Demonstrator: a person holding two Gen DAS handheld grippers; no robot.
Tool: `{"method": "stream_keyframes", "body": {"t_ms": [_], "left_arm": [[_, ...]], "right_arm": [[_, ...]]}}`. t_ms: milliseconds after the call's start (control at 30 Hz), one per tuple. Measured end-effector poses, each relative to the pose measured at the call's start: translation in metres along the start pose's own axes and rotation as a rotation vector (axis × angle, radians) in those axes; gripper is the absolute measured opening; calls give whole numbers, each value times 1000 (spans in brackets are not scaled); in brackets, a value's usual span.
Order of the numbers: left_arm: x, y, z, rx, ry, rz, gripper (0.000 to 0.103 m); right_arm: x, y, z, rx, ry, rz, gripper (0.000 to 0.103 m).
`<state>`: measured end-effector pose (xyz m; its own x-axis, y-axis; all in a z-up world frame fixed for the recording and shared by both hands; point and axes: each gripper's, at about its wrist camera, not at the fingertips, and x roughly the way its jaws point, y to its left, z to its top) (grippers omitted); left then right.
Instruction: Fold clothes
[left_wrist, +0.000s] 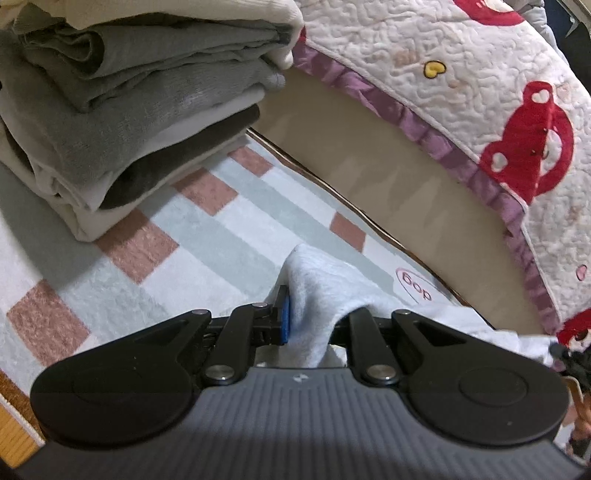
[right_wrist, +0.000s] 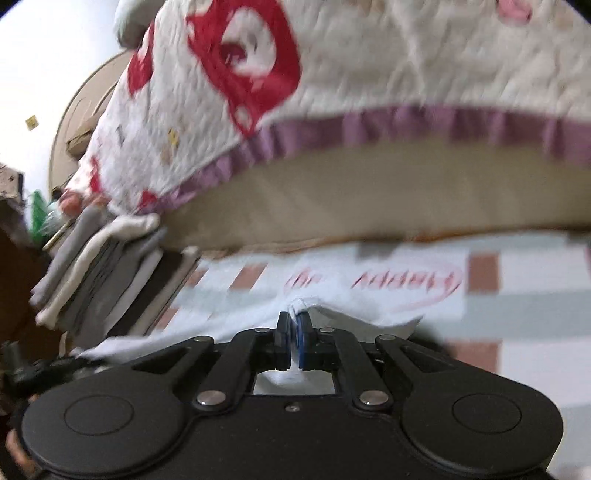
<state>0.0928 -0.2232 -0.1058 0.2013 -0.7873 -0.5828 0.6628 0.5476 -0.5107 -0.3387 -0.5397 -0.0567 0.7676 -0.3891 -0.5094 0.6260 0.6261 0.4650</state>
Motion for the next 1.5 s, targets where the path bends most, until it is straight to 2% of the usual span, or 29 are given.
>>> {"method": "stream_keyframes", "body": {"t_ms": [100, 233, 433, 533, 600, 667, 767, 867, 900, 933, 967, 1067, 1100, 1200, 1333, 1400, 1467, 1500], "left_arm": [[-1, -1, -3, 14, 30, 13, 11], [3, -2, -9, 24, 70, 15, 11], [11, -2, -15, 32, 103, 44, 11], [11, -1, -14, 28, 107, 48, 11], [11, -2, -15, 36, 108, 58, 13], [12, -3, -15, 42, 112, 64, 14], [15, -3, -16, 47, 122, 69, 16], [19, -3, -18, 49, 134, 74, 21], [20, -3, -19, 52, 139, 76, 25], [23, -3, -20, 57, 148, 78, 27], [26, -3, -22, 64, 158, 83, 31], [36, -3, -26, 103, 178, 112, 28], [34, -7, -26, 138, 144, 129, 14], [19, -17, -19, 206, 15, 167, 10], [-13, -22, -5, 171, -113, 82, 9], [-23, -30, -5, 220, -145, 77, 9], [-32, -40, -6, 277, -170, 68, 9], [-38, -44, -6, 284, -173, 43, 9]], "right_arm": [[-6, -12, 9, 21, -6, -26, 6], [4, -30, -1, 103, 33, -32, 6], [21, -39, -19, 210, 76, 4, 11], [29, -38, -22, 242, 93, 8, 27], [33, -39, -23, 273, 95, -1, 48], [37, -46, -22, 317, 90, -5, 54], [43, -55, -21, 382, 83, -14, 54], [52, -58, -16, 391, 61, -31, 55], [54, -58, -15, 386, 49, -30, 47], [54, -55, -13, 367, 28, -13, 33], [54, -50, -10, 338, 17, 5, 6], [49, -31, -3, 254, 8, 78, 6], [47, -24, -1, 222, 15, 79, 6], [32, -7, 9, 167, -15, 85, 6], [-7, 13, 37, 59, -117, 72, 6], [-27, 22, 52, 6, -159, 52, 6], [-50, 28, 64, 29, -191, 60, 6], [-60, 31, 68, 68, -204, 90, 6]]}}
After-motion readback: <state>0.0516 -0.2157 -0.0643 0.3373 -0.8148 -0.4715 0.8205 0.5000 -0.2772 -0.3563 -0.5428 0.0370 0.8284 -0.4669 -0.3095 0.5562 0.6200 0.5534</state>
